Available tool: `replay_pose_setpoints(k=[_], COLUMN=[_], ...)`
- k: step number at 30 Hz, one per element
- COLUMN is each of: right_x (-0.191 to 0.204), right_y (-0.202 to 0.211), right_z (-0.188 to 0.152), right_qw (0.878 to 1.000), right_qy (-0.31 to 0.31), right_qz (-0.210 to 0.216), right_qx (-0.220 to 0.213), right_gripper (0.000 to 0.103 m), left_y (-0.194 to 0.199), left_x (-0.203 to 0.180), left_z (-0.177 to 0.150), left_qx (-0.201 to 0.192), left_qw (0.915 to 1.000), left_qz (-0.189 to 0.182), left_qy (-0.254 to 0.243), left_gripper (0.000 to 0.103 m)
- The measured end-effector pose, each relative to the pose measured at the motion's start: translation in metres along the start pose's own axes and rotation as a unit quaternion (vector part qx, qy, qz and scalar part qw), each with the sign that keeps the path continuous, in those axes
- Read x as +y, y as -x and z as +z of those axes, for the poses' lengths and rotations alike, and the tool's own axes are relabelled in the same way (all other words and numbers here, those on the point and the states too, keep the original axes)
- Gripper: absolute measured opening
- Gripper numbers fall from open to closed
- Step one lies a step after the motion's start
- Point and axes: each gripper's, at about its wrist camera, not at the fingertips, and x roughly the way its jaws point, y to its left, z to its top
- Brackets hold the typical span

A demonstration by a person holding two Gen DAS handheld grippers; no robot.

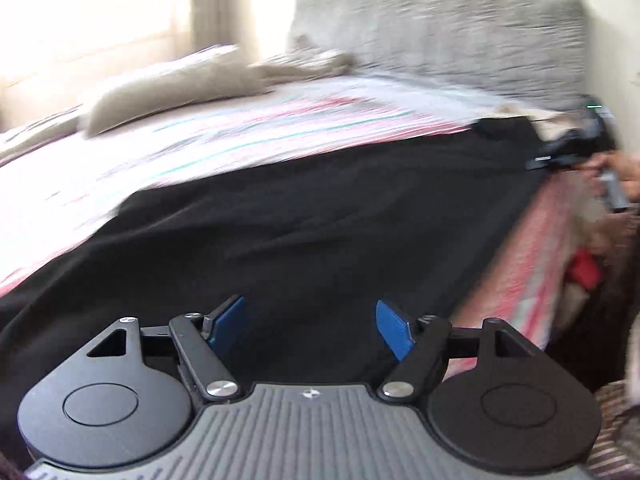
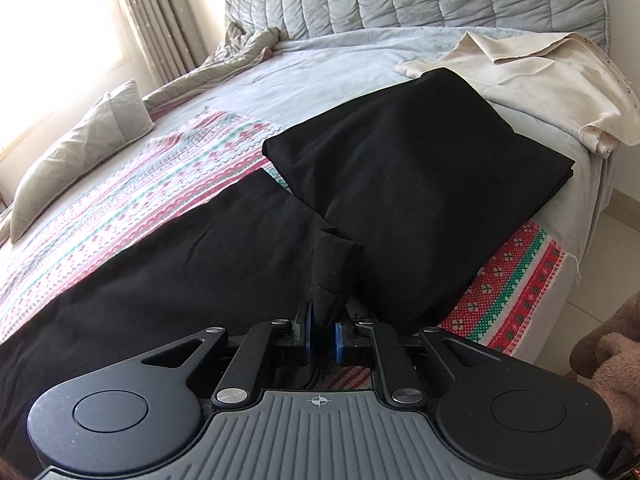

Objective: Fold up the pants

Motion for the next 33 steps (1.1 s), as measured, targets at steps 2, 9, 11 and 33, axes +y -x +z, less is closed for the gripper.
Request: replay_pose_setpoints(k=[2, 9, 11, 33], right_x=[0.001, 0.0, 0.0, 0.128], right_y=[-0.001, -0.003, -0.004, 0.043], right_z=[0.0, -0.002, -0.001, -0.007], right_qw=[1.0, 1.0, 1.0, 0.962], right_qy=[0.002, -0.009, -0.013, 0.231], right_qz=[-0.001, 0.008, 0.008, 0.113], right_qx=[0.0, 0.001, 0.001, -0.088], right_gripper=[0.014, 0.02, 0.021, 0.008], left_y=[-0.003, 0.029, 0.031, -0.045], left_x=[0.017, 0.021, 0.021, -0.005], left_z=[-0.014, -0.04, -0.037, 0.039], left_qx=[0.042, 0.058, 0.052, -0.008], left_qw=[0.9987, 0.9964, 0.9967, 0.9476], left_qz=[0.02, -0.06, -0.056, -0.107], left_qy=[0.02, 0.016, 0.025, 0.301], left_gripper=[0.084, 0.084, 0.087, 0.098])
